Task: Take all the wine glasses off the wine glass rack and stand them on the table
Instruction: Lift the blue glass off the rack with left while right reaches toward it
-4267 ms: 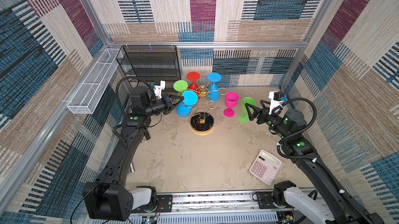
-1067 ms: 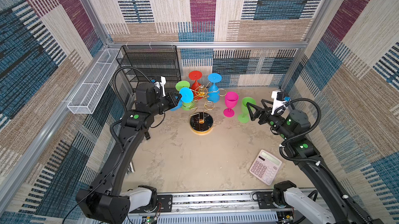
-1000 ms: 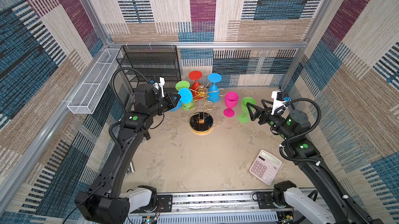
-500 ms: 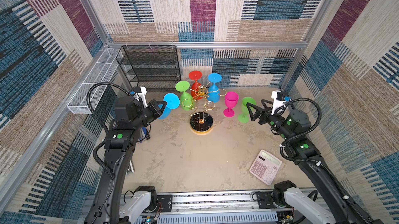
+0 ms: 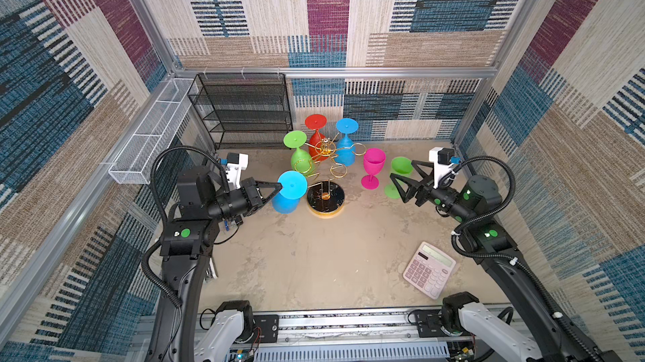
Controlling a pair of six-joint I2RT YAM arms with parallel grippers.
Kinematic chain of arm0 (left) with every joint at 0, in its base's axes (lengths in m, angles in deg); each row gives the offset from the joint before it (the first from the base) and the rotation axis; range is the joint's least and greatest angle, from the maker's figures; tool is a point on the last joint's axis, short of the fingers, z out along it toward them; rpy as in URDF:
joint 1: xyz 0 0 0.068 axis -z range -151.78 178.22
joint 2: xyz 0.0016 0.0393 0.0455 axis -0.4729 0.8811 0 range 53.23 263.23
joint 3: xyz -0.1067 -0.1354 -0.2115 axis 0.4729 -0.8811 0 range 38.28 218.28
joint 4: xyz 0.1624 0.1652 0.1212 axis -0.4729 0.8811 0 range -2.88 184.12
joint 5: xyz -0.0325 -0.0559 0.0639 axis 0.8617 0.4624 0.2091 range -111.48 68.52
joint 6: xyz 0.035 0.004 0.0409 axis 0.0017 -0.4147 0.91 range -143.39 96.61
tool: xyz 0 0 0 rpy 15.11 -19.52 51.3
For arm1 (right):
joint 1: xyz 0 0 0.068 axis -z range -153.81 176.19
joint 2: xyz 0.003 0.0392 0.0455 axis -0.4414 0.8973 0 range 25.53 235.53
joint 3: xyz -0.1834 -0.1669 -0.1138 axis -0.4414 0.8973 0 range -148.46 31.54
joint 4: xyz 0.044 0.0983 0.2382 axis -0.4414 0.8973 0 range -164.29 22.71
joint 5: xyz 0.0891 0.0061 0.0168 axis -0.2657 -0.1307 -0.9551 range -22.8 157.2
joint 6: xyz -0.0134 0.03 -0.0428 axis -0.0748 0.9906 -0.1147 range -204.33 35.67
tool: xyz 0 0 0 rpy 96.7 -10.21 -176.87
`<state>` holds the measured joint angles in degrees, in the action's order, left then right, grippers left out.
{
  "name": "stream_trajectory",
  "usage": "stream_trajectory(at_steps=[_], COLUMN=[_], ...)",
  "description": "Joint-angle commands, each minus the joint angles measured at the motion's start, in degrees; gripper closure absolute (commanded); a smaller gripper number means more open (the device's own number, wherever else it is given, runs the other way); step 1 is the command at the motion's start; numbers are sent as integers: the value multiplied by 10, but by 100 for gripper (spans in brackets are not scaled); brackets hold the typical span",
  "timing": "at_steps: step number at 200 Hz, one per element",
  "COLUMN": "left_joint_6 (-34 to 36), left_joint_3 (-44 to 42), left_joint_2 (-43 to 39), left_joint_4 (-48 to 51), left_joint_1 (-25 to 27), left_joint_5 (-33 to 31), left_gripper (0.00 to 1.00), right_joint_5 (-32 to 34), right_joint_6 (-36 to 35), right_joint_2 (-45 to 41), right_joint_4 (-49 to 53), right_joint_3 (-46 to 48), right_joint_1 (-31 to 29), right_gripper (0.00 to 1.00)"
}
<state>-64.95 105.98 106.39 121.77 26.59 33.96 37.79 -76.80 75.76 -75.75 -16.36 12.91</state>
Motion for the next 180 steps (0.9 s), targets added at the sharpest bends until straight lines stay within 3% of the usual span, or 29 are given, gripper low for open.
stream_trajectory(at_steps=[1,39,101,180], left_joint_6=[18,-26,-59,-131], left_joint_3=[-4,-15,-18,-33], left_joint_2=[-2,1,8,27], left_joint_4=[10,-47,-82,-194], left_joint_1=[0,8,50,74], left_joint_5=[85,131,147,166], left_gripper=[100,100,100,100], right_joint_5=[-91,-129,-15,24], right_joint_6=[-33,-64,-134,-134], right_joint_2=[2,-8,31,132], right_joint_4=[-27,-38,-11,-81], right_joint_3=[3,21,-11,-28], right_joint_1=[-2,-31,-200,-286], right_gripper=[1,1,1,1])
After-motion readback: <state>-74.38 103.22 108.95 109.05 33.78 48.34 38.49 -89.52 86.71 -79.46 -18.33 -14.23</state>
